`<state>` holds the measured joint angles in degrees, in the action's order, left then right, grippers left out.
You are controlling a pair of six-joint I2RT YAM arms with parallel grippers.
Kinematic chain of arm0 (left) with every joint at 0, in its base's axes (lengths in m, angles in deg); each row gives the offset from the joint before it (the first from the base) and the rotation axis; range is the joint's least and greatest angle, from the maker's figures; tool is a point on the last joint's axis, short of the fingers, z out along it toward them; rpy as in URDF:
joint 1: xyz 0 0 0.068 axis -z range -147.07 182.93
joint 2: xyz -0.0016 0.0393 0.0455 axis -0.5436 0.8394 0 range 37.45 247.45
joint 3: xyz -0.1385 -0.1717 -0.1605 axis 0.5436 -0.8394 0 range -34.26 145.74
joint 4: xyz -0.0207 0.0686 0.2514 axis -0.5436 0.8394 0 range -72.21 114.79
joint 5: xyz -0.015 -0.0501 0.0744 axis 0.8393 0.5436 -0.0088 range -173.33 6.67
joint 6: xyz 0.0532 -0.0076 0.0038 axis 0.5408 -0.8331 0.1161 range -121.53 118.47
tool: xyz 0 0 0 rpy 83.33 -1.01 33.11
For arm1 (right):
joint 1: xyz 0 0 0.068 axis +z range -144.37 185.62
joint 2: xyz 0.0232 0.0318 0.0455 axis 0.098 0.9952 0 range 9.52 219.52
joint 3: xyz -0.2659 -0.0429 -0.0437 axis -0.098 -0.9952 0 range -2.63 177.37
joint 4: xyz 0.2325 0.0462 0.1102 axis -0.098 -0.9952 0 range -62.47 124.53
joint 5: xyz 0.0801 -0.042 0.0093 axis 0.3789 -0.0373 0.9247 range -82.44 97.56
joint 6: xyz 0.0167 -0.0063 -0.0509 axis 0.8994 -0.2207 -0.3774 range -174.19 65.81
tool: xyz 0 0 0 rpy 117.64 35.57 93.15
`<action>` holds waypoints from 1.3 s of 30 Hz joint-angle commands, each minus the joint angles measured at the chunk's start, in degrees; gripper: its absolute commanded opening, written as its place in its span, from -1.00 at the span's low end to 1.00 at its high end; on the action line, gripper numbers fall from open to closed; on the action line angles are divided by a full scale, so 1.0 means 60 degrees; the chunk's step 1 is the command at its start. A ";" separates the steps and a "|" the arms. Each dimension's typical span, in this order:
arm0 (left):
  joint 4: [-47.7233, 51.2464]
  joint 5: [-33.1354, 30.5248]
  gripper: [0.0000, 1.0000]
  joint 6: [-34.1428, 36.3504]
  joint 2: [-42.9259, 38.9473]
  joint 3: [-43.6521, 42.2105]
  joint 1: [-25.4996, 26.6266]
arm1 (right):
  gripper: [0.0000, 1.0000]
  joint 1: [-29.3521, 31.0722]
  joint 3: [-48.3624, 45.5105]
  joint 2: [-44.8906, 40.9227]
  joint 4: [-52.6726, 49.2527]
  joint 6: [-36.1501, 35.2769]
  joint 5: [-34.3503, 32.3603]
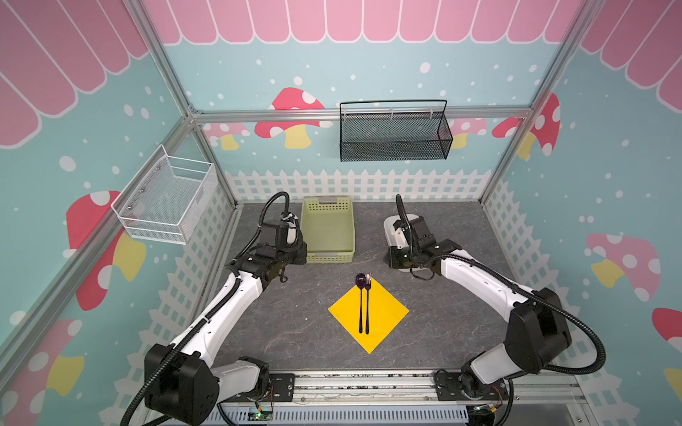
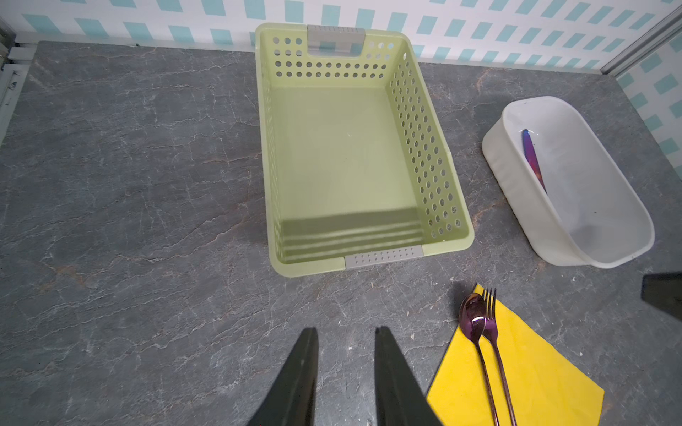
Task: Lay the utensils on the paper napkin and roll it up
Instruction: 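Lower the right gripper onto the knife handle in the white tray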
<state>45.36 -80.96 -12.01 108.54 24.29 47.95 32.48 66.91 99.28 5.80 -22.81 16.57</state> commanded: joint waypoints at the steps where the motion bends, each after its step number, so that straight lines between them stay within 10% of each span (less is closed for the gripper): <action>1: 0.0033 0.0029 -0.42 0.0048 0.0061 0.0234 -0.0059 | -0.61 -0.0473 0.0776 0.0742 -0.1392 -0.0781 -0.0891; 17: 0.0033 -0.0014 -0.42 0.0075 0.0156 0.0254 -0.0058 | -0.50 -0.1867 0.4478 0.5052 -0.3403 -0.0700 -0.1629; 39: 0.0034 0.0000 -0.42 0.0062 0.0061 0.0230 -0.0062 | -0.45 -0.2186 0.5316 0.6452 -0.3576 -0.0556 -0.1313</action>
<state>45.36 -80.96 -12.01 109.24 24.29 47.95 19.43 98.32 136.67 -14.09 -26.07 7.87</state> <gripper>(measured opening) 0.288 0.278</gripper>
